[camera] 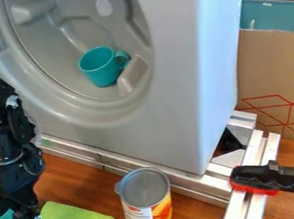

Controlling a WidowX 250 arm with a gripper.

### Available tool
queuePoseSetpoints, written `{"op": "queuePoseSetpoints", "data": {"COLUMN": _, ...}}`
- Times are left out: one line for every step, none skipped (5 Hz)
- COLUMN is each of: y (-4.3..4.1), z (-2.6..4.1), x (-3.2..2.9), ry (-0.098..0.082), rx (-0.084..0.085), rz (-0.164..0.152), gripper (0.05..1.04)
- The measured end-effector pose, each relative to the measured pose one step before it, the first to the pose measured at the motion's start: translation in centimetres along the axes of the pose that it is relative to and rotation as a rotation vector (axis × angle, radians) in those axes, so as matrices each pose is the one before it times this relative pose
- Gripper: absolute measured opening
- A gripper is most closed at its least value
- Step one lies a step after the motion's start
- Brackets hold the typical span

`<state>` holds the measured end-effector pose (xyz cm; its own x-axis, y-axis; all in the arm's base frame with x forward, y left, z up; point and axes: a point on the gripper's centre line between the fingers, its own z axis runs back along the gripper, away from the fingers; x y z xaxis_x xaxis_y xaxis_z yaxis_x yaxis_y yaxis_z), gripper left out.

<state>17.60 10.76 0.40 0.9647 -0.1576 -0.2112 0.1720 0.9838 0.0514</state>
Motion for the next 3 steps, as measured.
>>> {"op": "queuePoseSetpoints", "data": {"y": -0.074, "z": -0.53, "x": 0.322, "ry": -0.0072, "rx": -0.0068, "rz": -0.0124, "gripper": 0.959}}
{"op": "queuePoseSetpoints", "data": {"y": -0.104, "z": -0.296, "x": 0.05, "ry": -0.0185, "rx": 0.0044, "rz": 0.0124, "gripper": 0.678}}
{"op": "queuePoseSetpoints", "data": {"y": 0.685, "z": 0.507, "x": -0.705, "ry": 0.0024, "rx": 0.0129, "rz": 0.0549, "gripper": 0.381}}
